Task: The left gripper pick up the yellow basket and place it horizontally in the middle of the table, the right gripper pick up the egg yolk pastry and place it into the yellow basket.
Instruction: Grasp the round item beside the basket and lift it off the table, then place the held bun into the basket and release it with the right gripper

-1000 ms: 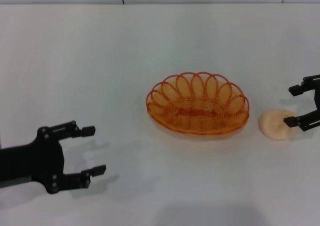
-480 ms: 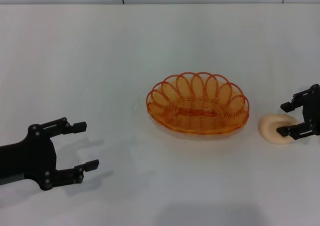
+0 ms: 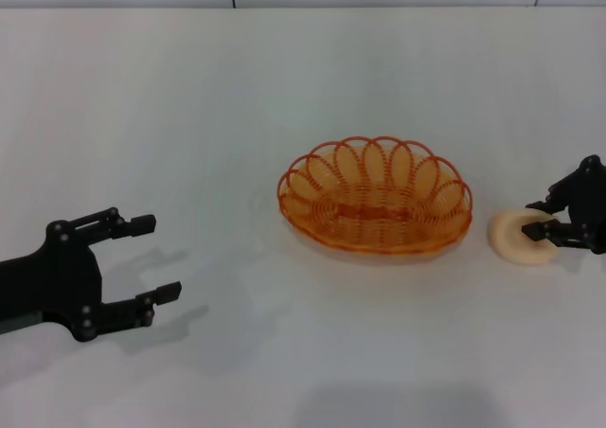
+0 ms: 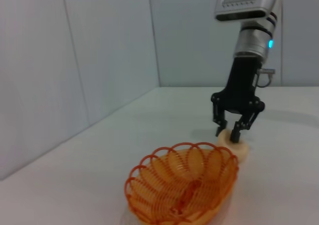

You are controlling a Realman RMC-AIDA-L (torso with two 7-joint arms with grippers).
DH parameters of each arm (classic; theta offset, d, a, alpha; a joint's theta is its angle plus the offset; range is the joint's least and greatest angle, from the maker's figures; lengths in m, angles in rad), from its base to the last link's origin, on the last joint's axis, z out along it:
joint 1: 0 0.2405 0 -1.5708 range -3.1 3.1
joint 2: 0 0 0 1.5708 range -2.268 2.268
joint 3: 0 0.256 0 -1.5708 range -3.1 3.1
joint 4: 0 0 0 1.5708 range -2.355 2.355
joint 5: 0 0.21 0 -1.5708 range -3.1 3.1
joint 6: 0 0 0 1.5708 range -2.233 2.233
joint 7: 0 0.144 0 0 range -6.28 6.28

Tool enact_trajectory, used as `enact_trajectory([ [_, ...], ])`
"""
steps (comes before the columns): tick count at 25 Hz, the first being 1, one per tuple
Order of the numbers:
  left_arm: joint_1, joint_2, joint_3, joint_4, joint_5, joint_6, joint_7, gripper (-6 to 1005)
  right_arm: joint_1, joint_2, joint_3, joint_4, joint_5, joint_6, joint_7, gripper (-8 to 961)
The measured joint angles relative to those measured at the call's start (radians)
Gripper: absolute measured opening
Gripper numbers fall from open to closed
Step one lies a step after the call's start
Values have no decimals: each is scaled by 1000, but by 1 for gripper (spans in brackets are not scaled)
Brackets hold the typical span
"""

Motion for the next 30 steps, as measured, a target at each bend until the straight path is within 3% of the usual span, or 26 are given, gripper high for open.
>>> enact_trajectory([
  [4, -1, -1, -4, 0, -4, 2, 0, 774, 5, 0, -3, 7, -3, -7, 0, 262],
  [12, 1, -3, -11, 0, -10, 5, 5, 773, 6, -7, 8, -22, 3, -32, 9, 49],
  [17, 3, -3, -31, 1, -11, 8, 6, 773, 7, -18, 77, -132, 20, -109, 44, 47],
  [22, 1, -3, -34, 1, -11, 9, 3, 773, 37, -11, 95, -229, 79, -190, 113, 45],
  [26, 0, -3, -47, 0, -11, 9, 4, 773, 67, 16, 29, -223, 168, -193, 168, 43],
  [30, -1, -3, -48, -1, -12, 9, 6, 772, 75, 16, -116, -180, 300, -80, 247, 42],
])
